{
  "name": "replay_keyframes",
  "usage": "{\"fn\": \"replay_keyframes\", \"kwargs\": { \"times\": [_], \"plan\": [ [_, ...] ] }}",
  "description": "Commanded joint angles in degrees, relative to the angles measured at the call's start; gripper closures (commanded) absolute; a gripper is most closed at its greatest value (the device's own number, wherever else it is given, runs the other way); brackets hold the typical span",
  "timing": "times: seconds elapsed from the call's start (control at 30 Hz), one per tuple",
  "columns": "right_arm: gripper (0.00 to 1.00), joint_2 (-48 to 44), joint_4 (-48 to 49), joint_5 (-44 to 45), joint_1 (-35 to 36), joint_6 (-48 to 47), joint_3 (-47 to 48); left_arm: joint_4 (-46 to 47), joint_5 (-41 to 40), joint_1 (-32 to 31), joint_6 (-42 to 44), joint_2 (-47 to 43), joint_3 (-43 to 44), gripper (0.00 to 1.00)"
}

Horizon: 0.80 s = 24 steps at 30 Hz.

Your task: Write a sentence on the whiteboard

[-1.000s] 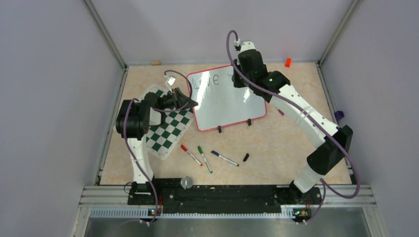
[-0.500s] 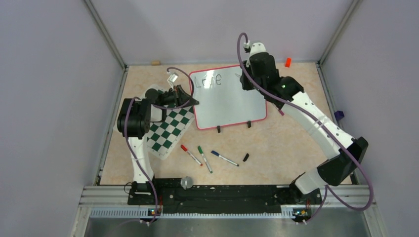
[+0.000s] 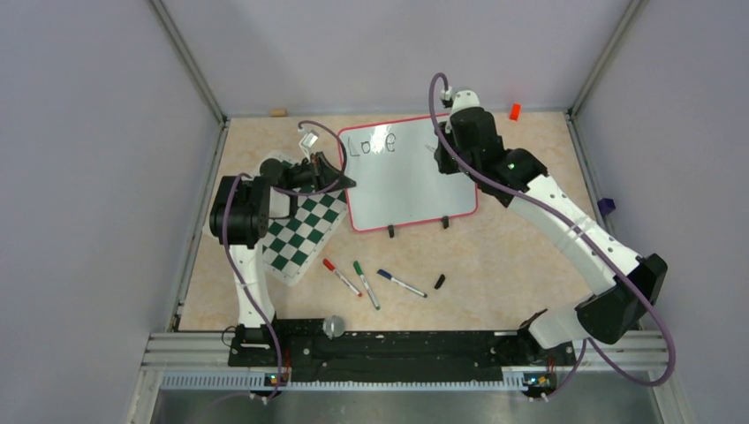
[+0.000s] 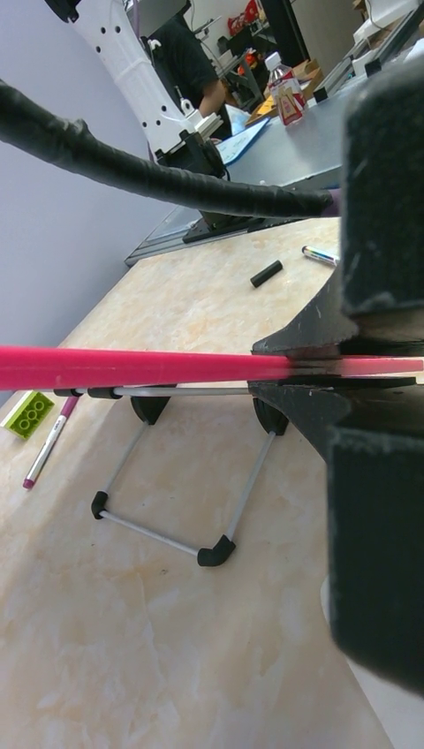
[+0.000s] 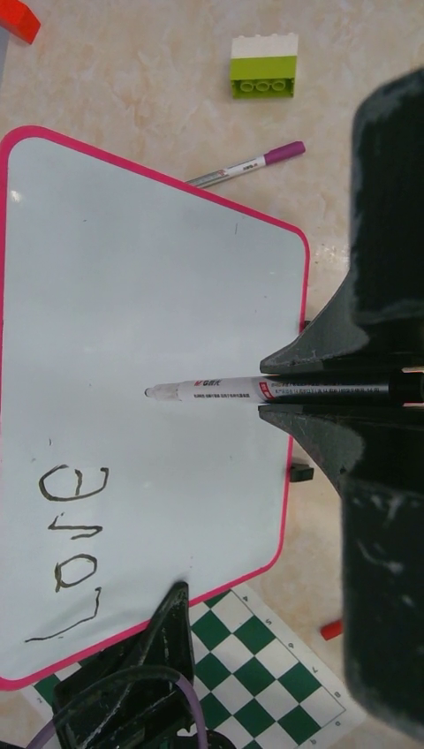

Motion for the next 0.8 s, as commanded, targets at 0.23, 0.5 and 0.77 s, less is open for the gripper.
{"fn": "replay_keyframes", "kwargs": {
  "times": [0.23,0.5,0.77],
  "plan": [
    [1.00,0.26,3.32,1.16,-0.44,2.78,2.14,4.52,2.21,-0.32,8.83,-1.97,-2.93,1.00],
    [1.00,2.41,2.81,1.75,-0.46,1.32,5.92,4.52,4.58,0.45,7.48,-2.04,-0.76,1.00],
    [1.00,-0.26,5.62,1.88,-0.46,1.28,1.12,3.78,4.25,0.54,6.36,-1.25,0.25,1.00]
  ]
}}
